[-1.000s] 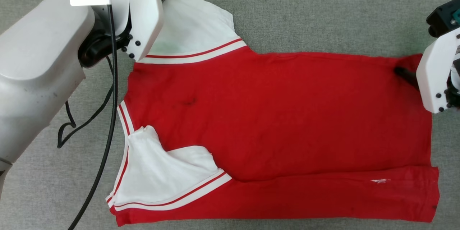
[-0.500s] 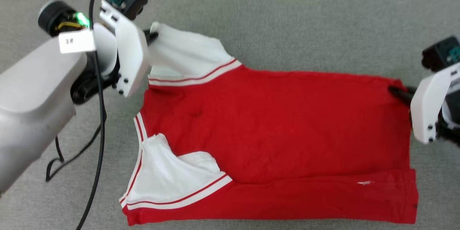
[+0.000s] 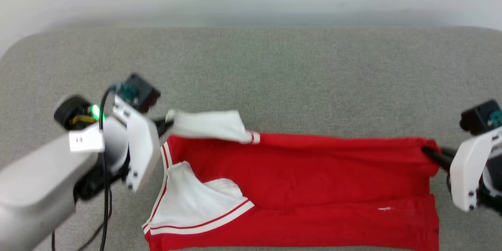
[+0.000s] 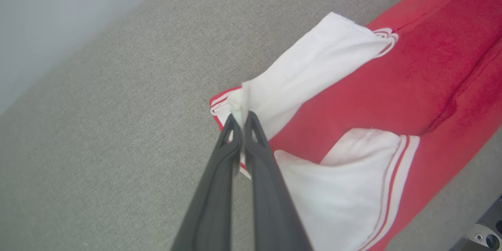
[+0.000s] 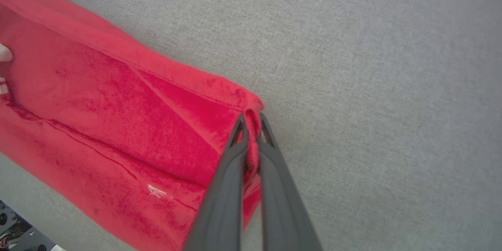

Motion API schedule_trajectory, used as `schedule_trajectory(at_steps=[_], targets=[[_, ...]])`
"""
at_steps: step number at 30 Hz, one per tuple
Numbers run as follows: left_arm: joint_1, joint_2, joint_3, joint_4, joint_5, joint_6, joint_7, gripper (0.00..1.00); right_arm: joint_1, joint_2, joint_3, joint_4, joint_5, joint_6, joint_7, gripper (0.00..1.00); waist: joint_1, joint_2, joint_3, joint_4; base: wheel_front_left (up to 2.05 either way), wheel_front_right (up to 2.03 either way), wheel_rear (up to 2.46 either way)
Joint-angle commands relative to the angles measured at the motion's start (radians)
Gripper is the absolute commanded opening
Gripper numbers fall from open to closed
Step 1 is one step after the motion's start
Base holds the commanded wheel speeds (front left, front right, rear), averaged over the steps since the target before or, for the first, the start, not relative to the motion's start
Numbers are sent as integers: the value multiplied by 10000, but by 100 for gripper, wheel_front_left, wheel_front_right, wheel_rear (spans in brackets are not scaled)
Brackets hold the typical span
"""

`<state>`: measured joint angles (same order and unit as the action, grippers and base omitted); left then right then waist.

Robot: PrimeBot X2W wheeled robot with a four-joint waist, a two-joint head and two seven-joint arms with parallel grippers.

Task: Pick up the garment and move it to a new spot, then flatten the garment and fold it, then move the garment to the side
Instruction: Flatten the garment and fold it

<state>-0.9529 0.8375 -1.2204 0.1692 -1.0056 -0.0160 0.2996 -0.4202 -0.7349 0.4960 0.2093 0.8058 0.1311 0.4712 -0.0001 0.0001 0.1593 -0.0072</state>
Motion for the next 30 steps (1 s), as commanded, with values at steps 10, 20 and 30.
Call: schedule_trajectory(at_steps=[10,20,30], targets=[[2511,1153,-306,-1723,-451,1255,-389,0,2164,372,-715,-638,-25,-8,70,0,1,-1,-704,24,0,0,0],[4005,829,-445,-1645,-964,1580,-739,0,3258,754,-935,-514,-208,-8,212,0,1,-1,-488,114,0,0,0],[4403,156,-137,-292,-1271,1526,-1668,100,2949,1118,-644,286,-566,-10,-341,100,1,-1,-308,-24,0,0,0]])
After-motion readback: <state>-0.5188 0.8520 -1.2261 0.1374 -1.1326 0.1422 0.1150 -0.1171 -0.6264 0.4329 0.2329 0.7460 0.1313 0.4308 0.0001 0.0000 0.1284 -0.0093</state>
